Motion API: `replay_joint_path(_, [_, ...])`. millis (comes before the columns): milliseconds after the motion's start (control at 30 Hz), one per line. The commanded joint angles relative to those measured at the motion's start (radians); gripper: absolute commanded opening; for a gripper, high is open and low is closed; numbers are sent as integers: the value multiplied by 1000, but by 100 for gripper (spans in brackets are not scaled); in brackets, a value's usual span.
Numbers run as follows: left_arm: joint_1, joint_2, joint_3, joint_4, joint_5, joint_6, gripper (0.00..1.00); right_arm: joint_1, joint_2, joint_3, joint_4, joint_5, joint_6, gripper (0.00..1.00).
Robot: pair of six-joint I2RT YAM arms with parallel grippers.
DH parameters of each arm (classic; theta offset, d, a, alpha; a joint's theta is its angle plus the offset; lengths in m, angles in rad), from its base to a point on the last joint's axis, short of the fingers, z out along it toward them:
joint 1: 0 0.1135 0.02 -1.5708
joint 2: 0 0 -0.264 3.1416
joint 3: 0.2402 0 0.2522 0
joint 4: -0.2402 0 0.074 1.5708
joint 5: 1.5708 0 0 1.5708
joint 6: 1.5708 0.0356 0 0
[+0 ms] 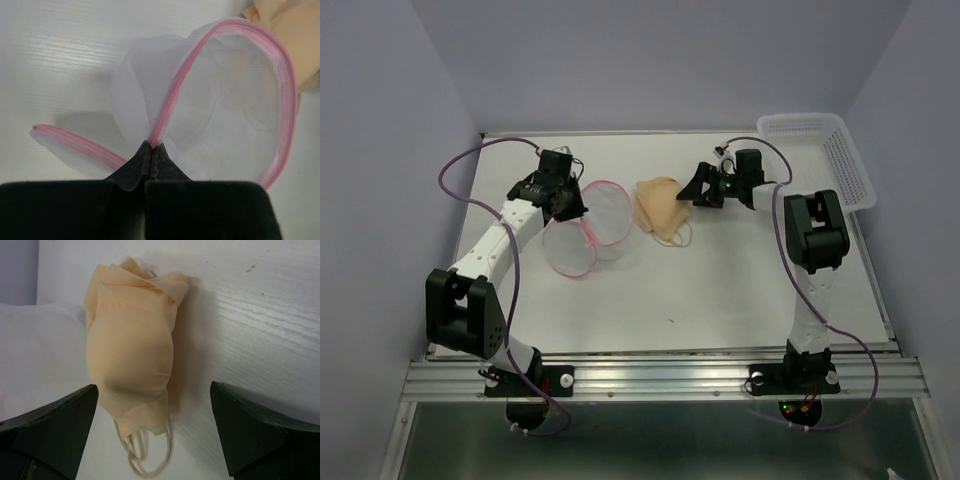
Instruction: Place the bra in the laundry bag and zip it closed
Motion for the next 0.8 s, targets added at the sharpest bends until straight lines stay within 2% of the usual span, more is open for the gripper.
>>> replay_joint_path(0, [-2, 10, 58, 16, 39, 26, 0, 2, 29, 38, 113, -67, 60, 100])
replay_joint_path(267, [0, 38, 90, 14, 47, 24, 0, 54, 112, 83, 134, -93, 85, 98])
replay_joint_path(467, [-2, 36, 87, 14, 30, 6, 0, 54, 126, 49, 201, -108, 137, 82])
replay_joint_path(567, [-2, 31, 87, 23, 28, -2, 0, 54, 123, 3, 331, -150, 198, 62])
replay_joint_path(600, [-2, 30, 87, 25, 30, -2, 0, 54, 115, -9, 361, -154, 230, 48])
replay_joint_path(733, [-2, 25, 84, 28, 32, -5, 0, 64, 90, -49, 448, -189, 272, 21])
replay_joint_path(767, [-2, 24, 81, 28, 29, -4, 0, 64, 63, -65, 461, -202, 270, 18])
